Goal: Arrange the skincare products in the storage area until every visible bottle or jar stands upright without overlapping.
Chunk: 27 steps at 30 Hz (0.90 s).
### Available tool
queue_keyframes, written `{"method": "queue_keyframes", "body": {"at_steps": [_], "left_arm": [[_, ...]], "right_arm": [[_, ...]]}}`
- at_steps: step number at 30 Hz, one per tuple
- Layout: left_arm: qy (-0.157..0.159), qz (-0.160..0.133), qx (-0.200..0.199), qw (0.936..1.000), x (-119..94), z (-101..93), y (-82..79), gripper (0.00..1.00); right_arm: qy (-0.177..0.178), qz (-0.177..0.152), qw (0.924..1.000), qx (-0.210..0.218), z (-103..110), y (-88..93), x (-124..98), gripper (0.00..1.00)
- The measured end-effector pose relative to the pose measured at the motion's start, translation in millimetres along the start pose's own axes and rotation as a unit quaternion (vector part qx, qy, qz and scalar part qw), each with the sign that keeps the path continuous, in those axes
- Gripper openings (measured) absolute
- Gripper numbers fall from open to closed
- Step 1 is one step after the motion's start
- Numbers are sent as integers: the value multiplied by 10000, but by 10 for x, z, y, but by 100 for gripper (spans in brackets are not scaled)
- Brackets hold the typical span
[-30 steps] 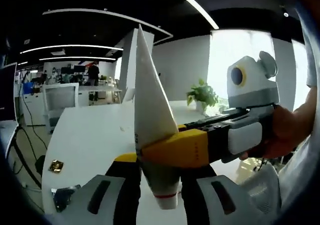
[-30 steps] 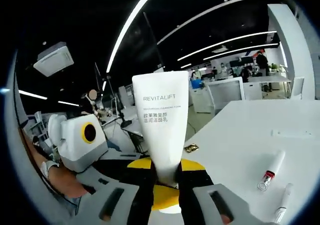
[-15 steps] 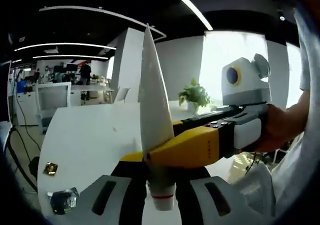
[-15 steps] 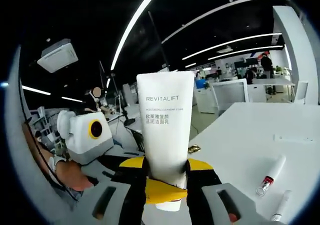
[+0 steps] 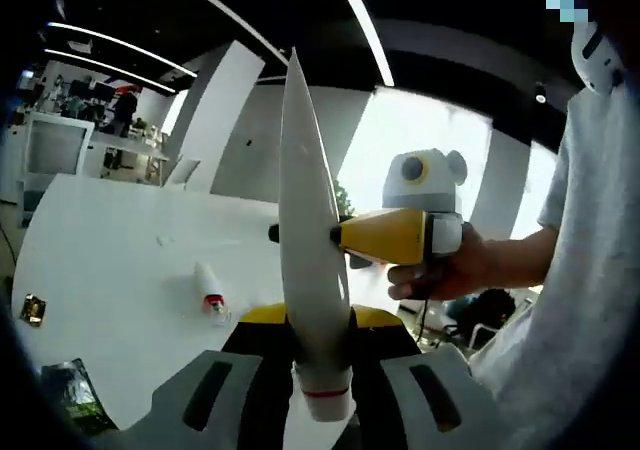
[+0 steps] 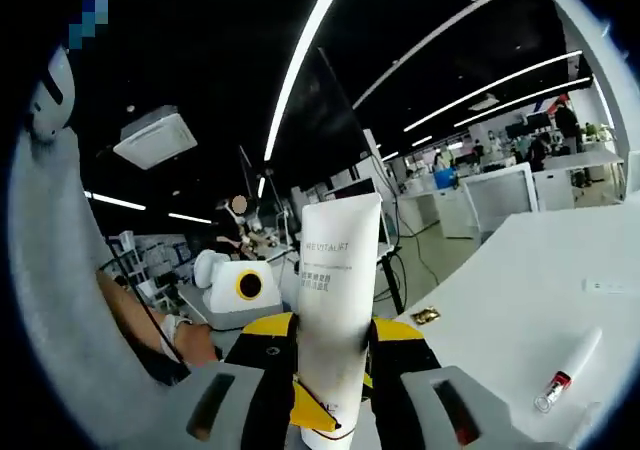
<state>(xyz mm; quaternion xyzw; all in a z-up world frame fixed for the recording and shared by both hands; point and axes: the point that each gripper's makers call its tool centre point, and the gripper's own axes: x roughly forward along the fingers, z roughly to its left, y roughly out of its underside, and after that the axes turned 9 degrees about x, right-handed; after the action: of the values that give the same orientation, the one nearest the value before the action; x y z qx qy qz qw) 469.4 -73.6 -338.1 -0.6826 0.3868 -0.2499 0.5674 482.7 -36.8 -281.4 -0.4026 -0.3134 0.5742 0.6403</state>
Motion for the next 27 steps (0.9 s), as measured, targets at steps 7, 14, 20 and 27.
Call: {"method": "queue_keyframes", "body": {"at_steps": [7,14,20,27], "left_arm": [[597,-24,-1,9982,19,-204,3,17],[1331,200,-14,9909,36,-471,90,17],[828,396,361,9951,100,-323,170,22],[-169,357,1010,9941,185,-64,97,27]], "right_arm": [[-558,175,9983,-29,115,-63,-66,20],[-1086,255,9934,262,276,-25,-101,14],[-791,230,9965,-130,228,4,-86,6],[-306,-24,9984,-471,101,-58,-71,4]]}}
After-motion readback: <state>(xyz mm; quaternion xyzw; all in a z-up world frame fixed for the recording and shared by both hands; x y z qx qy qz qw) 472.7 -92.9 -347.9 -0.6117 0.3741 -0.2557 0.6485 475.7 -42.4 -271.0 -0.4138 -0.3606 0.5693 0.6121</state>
